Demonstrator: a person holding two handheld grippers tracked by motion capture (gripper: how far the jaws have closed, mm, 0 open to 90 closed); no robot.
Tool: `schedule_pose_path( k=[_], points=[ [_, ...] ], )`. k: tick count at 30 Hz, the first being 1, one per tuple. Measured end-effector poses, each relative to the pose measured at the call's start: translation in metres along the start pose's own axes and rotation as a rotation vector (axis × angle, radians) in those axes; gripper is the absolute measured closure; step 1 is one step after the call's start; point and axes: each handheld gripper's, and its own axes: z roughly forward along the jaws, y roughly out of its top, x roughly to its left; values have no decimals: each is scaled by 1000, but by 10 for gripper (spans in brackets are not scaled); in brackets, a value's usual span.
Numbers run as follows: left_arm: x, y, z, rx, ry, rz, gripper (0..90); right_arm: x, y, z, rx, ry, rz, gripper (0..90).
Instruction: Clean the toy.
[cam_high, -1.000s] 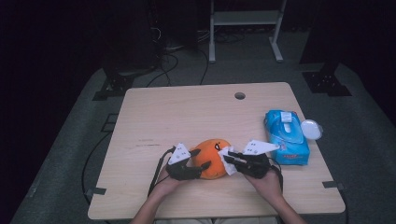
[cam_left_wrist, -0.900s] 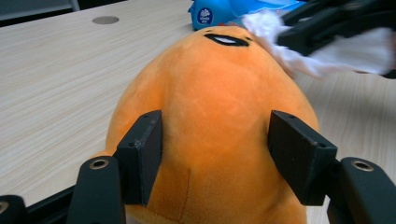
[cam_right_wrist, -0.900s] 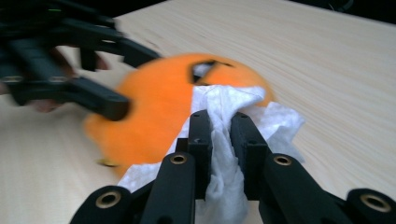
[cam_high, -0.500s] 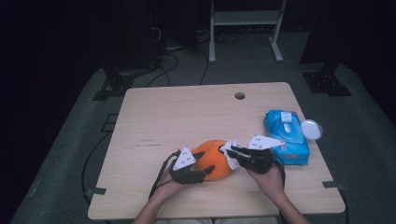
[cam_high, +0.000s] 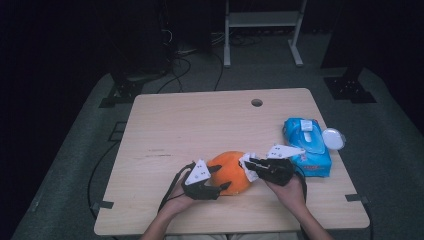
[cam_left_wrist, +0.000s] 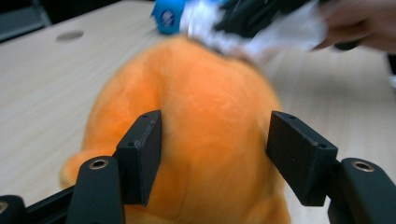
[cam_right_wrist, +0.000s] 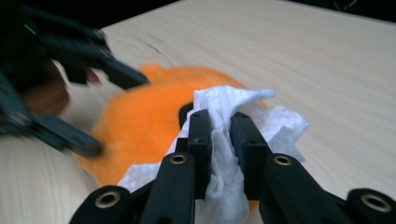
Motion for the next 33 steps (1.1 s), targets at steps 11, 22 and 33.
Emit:
schedule_pose_path(
  k=[11, 22, 33],
  points=[
    [-4, -6, 12, 65, 78, 7, 293, 32, 13, -4, -10, 46, -89, 787],
    [8, -3, 3, 13, 138, -42, 165, 1, 0, -8, 21, -56, -37, 788],
    [-1, -6, 13, 60, 110, -21, 268, 29, 20, -4, -12, 21, -124, 786]
  ],
)
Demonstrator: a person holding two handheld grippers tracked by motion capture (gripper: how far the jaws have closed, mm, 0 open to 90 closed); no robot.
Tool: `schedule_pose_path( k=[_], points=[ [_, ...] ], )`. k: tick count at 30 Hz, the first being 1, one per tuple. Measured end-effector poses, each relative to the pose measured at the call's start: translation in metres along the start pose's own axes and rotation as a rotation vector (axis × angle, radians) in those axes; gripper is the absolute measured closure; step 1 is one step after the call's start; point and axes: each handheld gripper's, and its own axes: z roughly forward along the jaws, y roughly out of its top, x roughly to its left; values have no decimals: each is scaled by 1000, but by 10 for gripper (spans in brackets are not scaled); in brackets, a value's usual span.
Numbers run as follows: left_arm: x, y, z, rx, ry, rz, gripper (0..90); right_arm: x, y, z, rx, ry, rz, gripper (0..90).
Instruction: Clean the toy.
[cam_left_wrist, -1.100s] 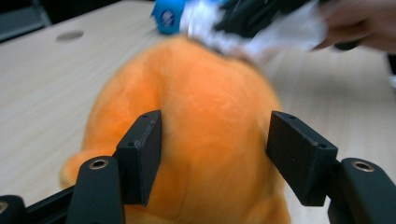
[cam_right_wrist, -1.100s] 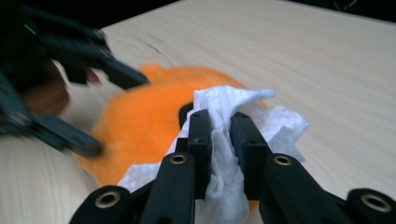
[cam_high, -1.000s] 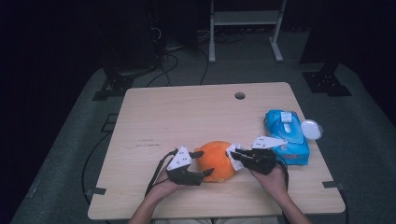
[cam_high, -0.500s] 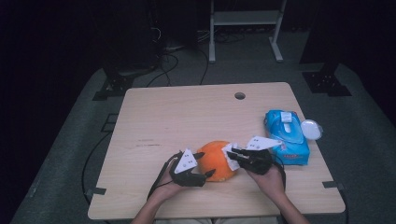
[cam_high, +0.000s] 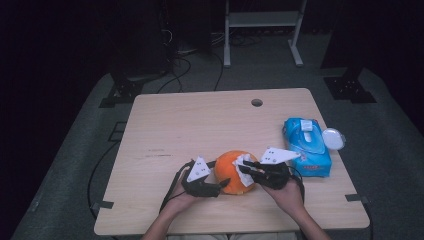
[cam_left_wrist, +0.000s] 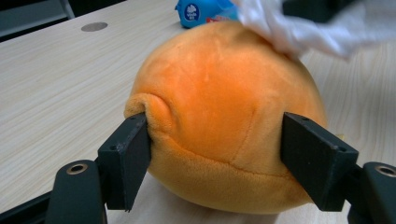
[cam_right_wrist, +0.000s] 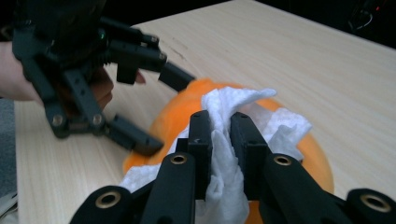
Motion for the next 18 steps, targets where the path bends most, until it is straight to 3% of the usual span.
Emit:
schedule_pose_path(
  k=[3, 6, 9, 13, 16, 18],
  points=[
    [3, 0, -2, -10, -8, -24, 250, -14, -6, 1, 22, -52, 33, 787],
    [9, 0, -3, -35, -41, -116, 191, -25, -16, 0, 34, -72, 70, 787],
    [7, -2, 1, -21, -48, -134, 183, -25, -16, -1, 33, -74, 71, 787],
    [2, -1, 2, 2, -33, -100, 245, -15, -12, 0, 27, -70, 40, 787],
    [-4, 3, 1, 3, -22, -35, 292, 1, -6, 2, -2, 1, 17, 786],
    [-4, 4, 0, 7, -20, -21, 293, 8, -2, 4, 7, 0, -27, 786]
  ],
)
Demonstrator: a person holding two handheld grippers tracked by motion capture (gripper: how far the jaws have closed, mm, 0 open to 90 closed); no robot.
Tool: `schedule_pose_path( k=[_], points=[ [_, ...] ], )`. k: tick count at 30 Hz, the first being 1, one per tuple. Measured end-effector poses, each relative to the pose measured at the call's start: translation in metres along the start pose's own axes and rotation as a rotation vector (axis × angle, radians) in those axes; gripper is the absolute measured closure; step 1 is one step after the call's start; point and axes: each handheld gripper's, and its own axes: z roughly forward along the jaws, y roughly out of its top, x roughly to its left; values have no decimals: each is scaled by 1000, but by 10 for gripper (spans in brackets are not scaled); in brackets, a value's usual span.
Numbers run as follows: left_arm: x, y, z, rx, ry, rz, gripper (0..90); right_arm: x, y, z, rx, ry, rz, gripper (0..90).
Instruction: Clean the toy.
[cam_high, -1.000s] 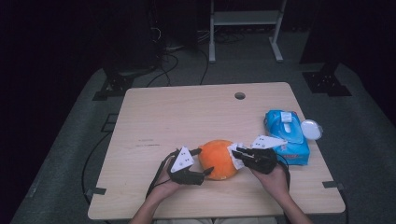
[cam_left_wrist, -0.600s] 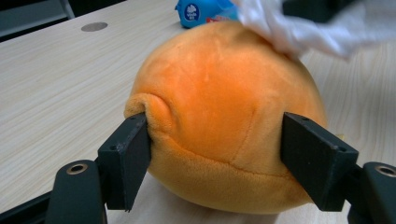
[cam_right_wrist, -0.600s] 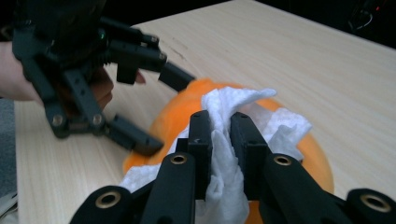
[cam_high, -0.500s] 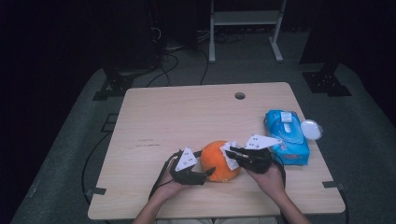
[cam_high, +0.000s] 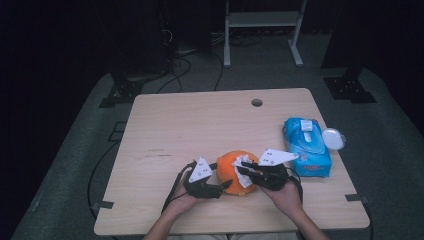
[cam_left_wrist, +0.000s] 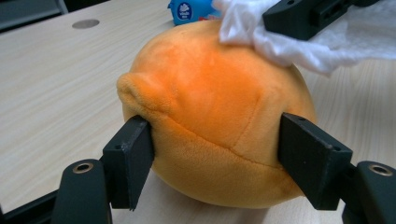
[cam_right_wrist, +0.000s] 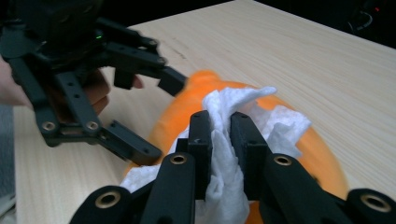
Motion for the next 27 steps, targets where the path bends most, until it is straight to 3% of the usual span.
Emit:
schedule_pose_path(
  k=[1, 3, 4, 5, 6, 7, 9, 11, 15, 17, 18, 24, 27],
  points=[
    [1, -1, -1, -6, -4, -8, 292, -1, 1, 0, 3, -12, -4, 786],
    [5, -3, -1, -17, -5, -50, 258, -11, -1, -3, 4, -34, 37, 786],
    [7, -3, 0, -25, -9, -82, 214, -17, -3, -4, 9, -48, 49, 787],
    [10, -4, 2, -38, -23, -156, 185, -21, -6, -5, 9, -50, 64, 787],
    [11, -4, 4, -33, -29, -201, 157, -25, -10, -5, 5, -45, 95, 787],
    [12, -5, 6, -28, -35, -210, 135, -26, -11, -5, 5, -45, 102, 787],
    [9, -7, 8, -22, -49, -185, 173, -22, -9, -4, 8, -49, 84, 787],
    [5, -5, 8, -25, -33, -147, 230, -15, -5, -4, -5, -40, 59, 787],
    [-11, 2, 8, -20, -2, -7, 282, 14, 3, 3, -11, 47, -14, 787],
    [-17, 3, 9, -7, 18, 36, 295, 25, 5, 9, 15, 48, -67, 787],
    [-16, 3, 9, -10, 19, 33, 299, 28, 7, 11, 30, 24, -98, 788],
    [-11, -1, 8, -13, 0, 10, 305, -1, 4, -5, -1, -67, -15, 788],
    [-9, 4, 8, -25, -19, -54, 209, -4, -2, -6, 2, -58, 7, 788]
  ],
)
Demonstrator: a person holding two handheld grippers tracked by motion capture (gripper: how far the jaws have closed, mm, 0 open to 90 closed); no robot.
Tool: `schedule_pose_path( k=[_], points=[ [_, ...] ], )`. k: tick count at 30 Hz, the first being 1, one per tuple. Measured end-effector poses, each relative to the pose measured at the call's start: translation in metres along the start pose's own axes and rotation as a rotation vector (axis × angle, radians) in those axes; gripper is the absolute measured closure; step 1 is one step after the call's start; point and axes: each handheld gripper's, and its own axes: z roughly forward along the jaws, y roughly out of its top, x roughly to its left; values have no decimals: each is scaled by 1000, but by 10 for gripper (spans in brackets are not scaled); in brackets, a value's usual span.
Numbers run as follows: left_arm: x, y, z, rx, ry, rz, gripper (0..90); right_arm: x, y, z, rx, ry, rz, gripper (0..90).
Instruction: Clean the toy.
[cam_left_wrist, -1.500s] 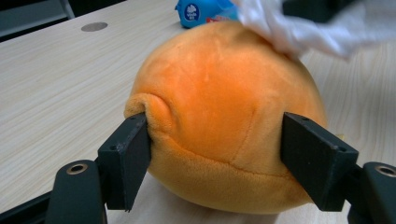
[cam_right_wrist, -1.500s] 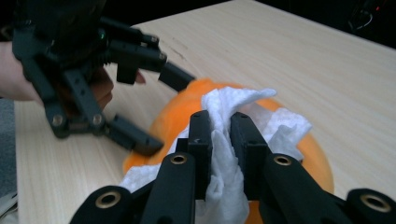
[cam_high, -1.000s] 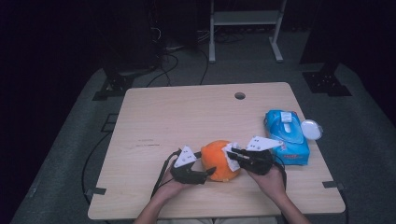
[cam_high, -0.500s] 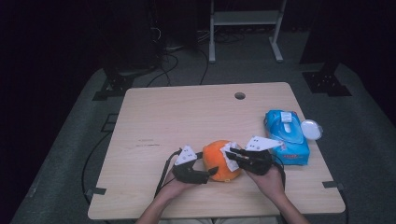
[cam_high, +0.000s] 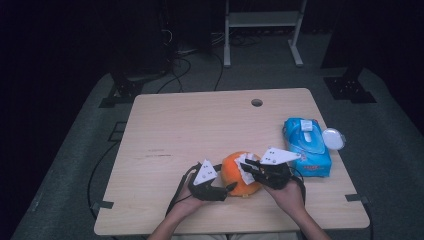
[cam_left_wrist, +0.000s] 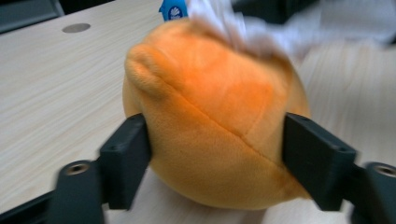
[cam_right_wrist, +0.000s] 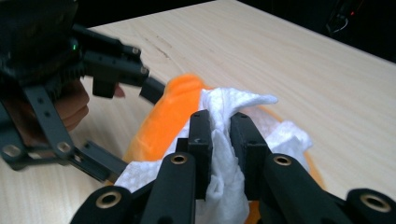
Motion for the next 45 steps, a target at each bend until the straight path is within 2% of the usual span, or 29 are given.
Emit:
schedule_pose_path(
  k=[2, 4, 6, 7, 9, 11, 13, 15, 16, 18, 20, 23, 25, 26, 27, 29, 30, 32, 33, 34, 36, 38, 40, 41, 43, 45],
  points=[
    [1, 0, -1, -10, 0, -29, 185, 8, 0, 2, -1, 43, -10, 788],
    [0, -2, -1, -7, 8, 1, 226, 16, 3, 5, 1, 73, -32, 787],
    [-2, -1, -2, 5, 24, 29, 285, 18, 6, 5, 8, 63, -53, 787],
    [-3, -1, -2, 6, 28, 35, 299, 14, 6, 3, 6, 49, -46, 787],
    [-5, -1, -2, 2, 24, 51, 306, 2, 4, -1, 2, 23, -3, 786],
    [-3, 1, -2, -20, -3, 31, 293, -10, -2, -4, 5, 8, 29, 787],
    [1, 2, -3, -36, -24, -6, 224, -15, -7, -4, 17, 44, 70, 786],
    [5, 1, -3, -50, -46, -60, 200, -14, -8, -2, 41, 84, 83, 786],
    [4, 0, -3, -44, -39, -51, 205, -12, -8, -1, 41, 88, 79, 786],
    [0, -1, -2, -33, -13, 0, 278, -9, -5, -1, 44, 79, 69, 786],
    [-7, 1, -1, -28, 11, 50, 321, -5, -1, -3, 17, 77, 58, 786],
    [-18, 3, 0, -23, 20, 146, 339, 15, 6, -2, -6, 110, 8, 787],
    [-21, 3, 0, -14, 35, 169, 341, 25, 10, 2, 9, 93, -52, 786],
    [-20, 2, -1, -15, 31, 168, 346, 24, 11, 2, 13, 84, -58, 786],
    [-17, 0, -2, -17, 25, 155, 349, 20, 11, 2, 9, 81, -42, 786],
    [-13, -2, -3, -19, 17, 132, 349, 4, 7, -1, 5, 35, 0, 787],
    [-11, -2, -4, -28, -1, 107, 348, -4, 3, -3, 11, 21, 23, 786],
    [-9, 2, -5, -45, -57, 25, 323, -12, -4, -7, 5, 34, 68, 787],
    [-8, 5, -6, -48, -68, -15, 304, -10, -4, -8, 5, 30, 68, 787],
    [-8, 5, -6, -44, -66, -29, 305, -6, -3, -8, 6, 33, 59, 786],
    [-12, 4, -4, -39, -32, 27, 340, 6, 1, -7, -15, 80, 48, 786],
    [-18, 4, -5, -34, -11, 75, 365, 20, 7, -3, -14, 109, -1, 785],
    [-24, 6, -5, -12, 19, 142, 371, 28, 11, 1, -3, 99, -41, 784],
    [-24, 5, -5, -12, 23, 161, 373, 26, 12, 1, 1, 87, -45, 783],
    [-21, 3, -6, -13, 20, 168, 376, 16, 11, -1, -2, 70, -4, 784],
    [-19, 3, -6, -18, 7, 153, 374, 6, 7, -4, 4, 52, 38, 784]
  ],
)
